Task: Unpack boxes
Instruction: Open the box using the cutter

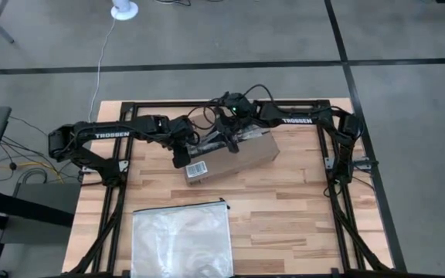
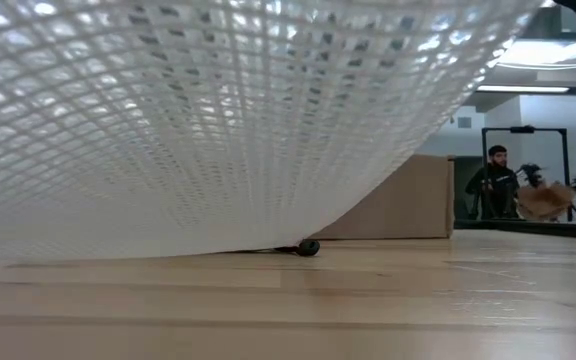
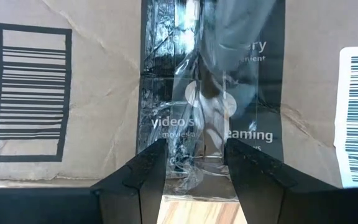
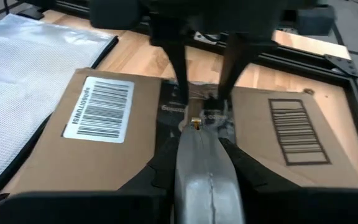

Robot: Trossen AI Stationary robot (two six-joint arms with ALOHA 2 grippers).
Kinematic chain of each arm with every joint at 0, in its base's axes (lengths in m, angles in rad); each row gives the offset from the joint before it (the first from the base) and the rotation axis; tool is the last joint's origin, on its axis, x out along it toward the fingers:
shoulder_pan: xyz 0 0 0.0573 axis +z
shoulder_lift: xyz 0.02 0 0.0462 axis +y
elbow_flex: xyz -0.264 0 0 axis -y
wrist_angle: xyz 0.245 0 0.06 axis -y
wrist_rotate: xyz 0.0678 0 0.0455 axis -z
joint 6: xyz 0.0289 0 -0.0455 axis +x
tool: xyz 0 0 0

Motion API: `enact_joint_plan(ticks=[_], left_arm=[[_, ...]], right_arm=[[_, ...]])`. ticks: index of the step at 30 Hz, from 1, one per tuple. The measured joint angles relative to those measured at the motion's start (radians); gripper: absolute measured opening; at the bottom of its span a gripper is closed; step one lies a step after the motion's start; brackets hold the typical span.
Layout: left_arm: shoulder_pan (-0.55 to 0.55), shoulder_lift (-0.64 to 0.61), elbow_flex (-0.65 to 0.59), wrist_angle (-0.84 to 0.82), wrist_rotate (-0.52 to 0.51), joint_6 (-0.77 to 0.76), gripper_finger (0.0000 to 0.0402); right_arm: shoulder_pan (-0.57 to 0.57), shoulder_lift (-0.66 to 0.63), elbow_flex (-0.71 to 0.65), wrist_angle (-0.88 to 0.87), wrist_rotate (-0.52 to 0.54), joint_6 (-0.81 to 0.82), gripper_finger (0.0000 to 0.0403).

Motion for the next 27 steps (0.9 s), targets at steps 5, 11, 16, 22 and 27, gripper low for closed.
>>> enact_joint_plan(ticks=[5, 11, 16, 22, 27], left_arm=[[0.0, 0.0, 0.0, 0.0, 0.0, -0.006, 0.0152], [0.0, 0.0, 0.0, 0.0, 0.0, -0.009, 0.0152], [-0.003, 0.0, 0.0, -0.001, -0.002, -0.006, 0.0152], [-0.003, 0.0, 0.0, 0.001, -0.002, -0.003, 0.0152], [-0.002, 0.0, 0.0, -0.002, -0.002, -0.004, 0.0152]], right_arm=[[-0.003, 0.003, 0.0, -0.01, -0.002, -0.006, 0.0061], [-0.011, 0.003, -0.004, -0.024, -0.002, -0.017, 0.0061], [-0.022, 0.003, -0.004, -0.034, -0.005, -0.018, 0.0061], [-0.031, 0.02, -0.005, -0.033, -0.009, -0.025, 0.0061], [-0.037, 0.03, 0.002, -0.037, -0.009, -0.025, 0.0061]])
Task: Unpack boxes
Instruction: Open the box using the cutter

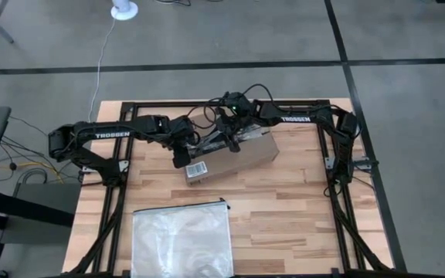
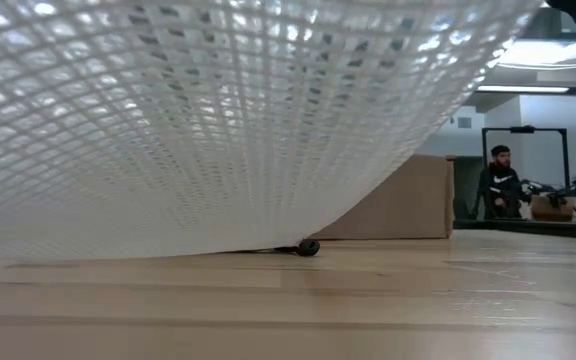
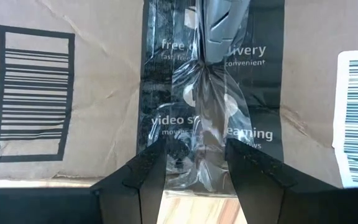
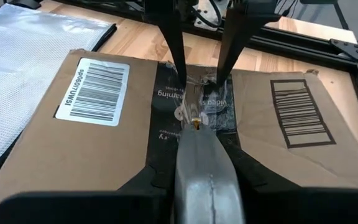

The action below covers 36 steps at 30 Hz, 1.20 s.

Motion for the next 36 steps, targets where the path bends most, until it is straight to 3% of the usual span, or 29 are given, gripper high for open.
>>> enact_joint_plan(ticks=[21, 36], left_arm=[[-0.002, -0.002, 0.003, -0.092, -0.019, 0.032, 0.0152], [-0.002, -0.003, 0.002, -0.156, -0.042, 0.055, 0.0152]], right_arm=[[-0.05, -0.038, 0.032, -0.254, 0.027, -0.1, 0.0061], [-0.173, -0.143, 0.03, -0.5, 0.078, -0.229, 0.0061]])
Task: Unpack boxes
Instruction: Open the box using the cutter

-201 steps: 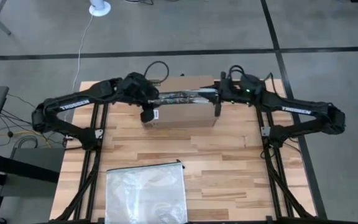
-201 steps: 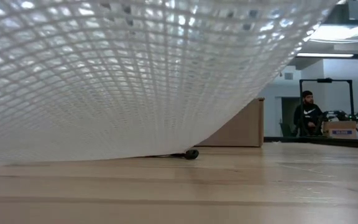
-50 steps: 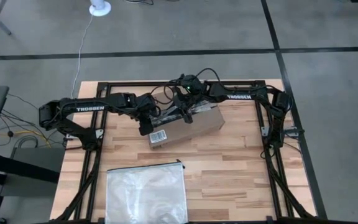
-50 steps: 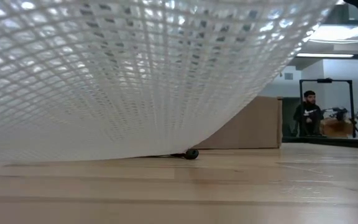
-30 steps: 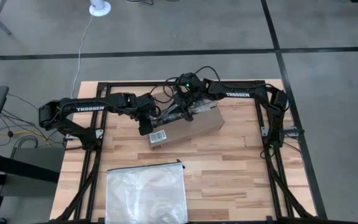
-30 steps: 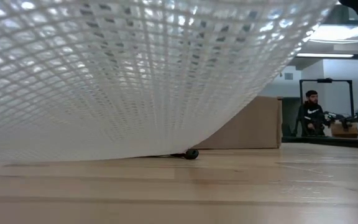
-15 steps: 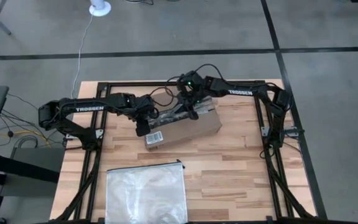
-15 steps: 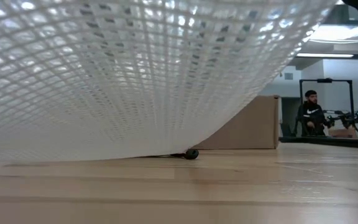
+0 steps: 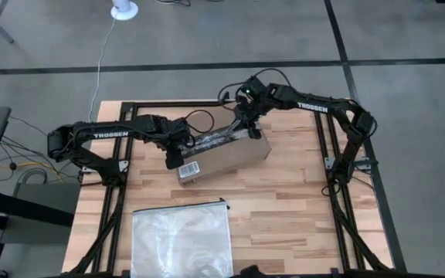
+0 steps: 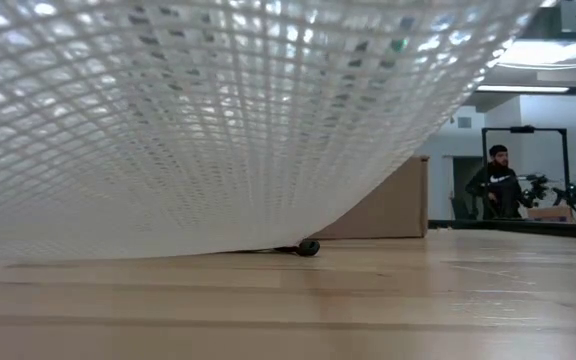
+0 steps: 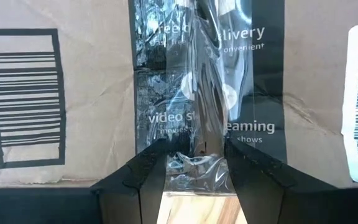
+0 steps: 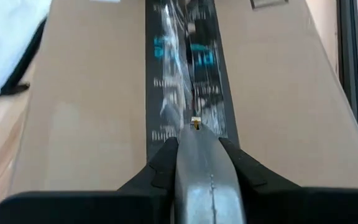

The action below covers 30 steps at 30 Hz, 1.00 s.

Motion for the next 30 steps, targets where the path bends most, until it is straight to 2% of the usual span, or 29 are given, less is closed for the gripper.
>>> enact_joint_plan(ticks=[16, 23, 26, 30], left_arm=[[-0.027, 0.002, -0.001, -0.021, -0.011, 0.008, 0.0152], [-0.031, 0.002, -0.001, -0.026, -0.006, 0.015, 0.0152], [-0.039, 0.002, -0.002, -0.03, 0.001, 0.023, 0.0152], [-0.051, 0.002, -0.002, -0.03, 0.006, 0.023, 0.0152]], right_arm=[[-0.105, -0.068, 0.001, -0.139, 0.164, -0.198, 0.0061], [-0.11, -0.097, 0.0, -0.163, 0.234, -0.272, 0.0061], [-0.115, -0.128, 0.0, -0.164, 0.297, -0.302, 0.0061], [-0.134, -0.145, -0.001, -0.183, 0.317, -0.338, 0.0061]])
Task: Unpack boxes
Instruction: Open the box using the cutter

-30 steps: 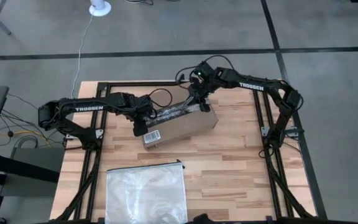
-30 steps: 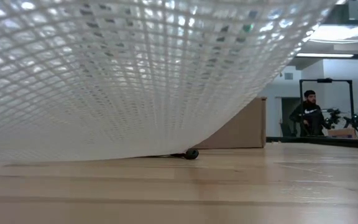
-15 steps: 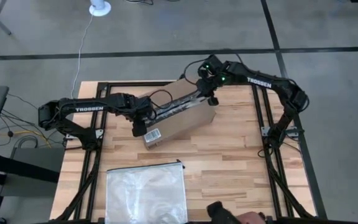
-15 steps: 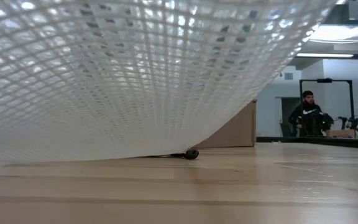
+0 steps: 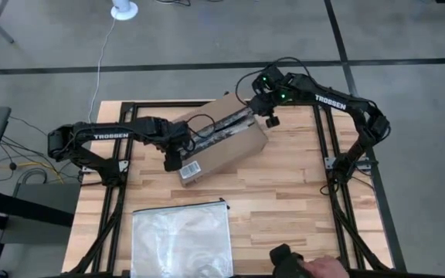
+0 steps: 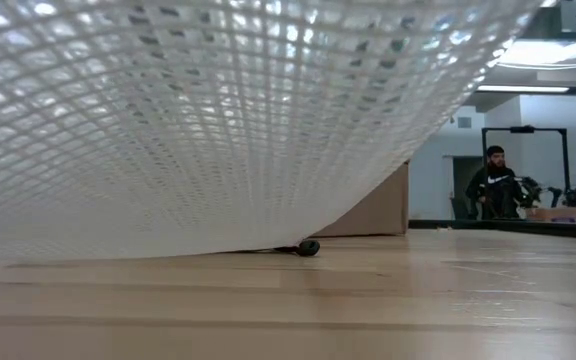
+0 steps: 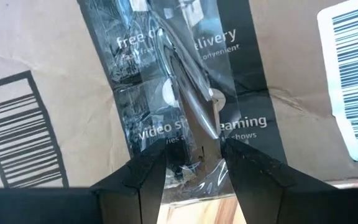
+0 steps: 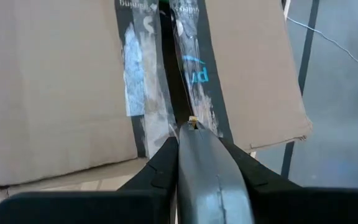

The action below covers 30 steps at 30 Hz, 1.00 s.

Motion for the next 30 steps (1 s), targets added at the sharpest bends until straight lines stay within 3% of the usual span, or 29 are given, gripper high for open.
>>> enact_joint_plan(ticks=[8, 15, 22, 25, 30], left_arm=[[-0.019, 0.0, 0.001, 0.005, 0.001, 0.003, 0.0152], [-0.02, 0.0, 0.0, 0.006, 0.004, -0.005, 0.0152], [-0.02, -0.001, 0.0, 0.015, 0.006, -0.028, 0.0152], [-0.02, 0.0, 0.002, 0.023, 0.004, -0.034, 0.0152], [-0.019, 0.003, 0.018, 0.04, 0.0, -0.062, 0.0152]], right_arm=[[-0.003, -0.063, 0.012, -0.017, 0.043, -0.004, 0.0061], [0.003, -0.108, 0.079, -0.038, -0.017, 0.19, 0.0061], [0.081, -0.138, 0.079, -0.1, -0.036, 0.36, 0.0061], [0.109, -0.143, 0.079, -0.125, -0.105, 0.427, 0.0061], [0.149, -0.135, 0.079, -0.041, -0.324, 0.536, 0.0061]])
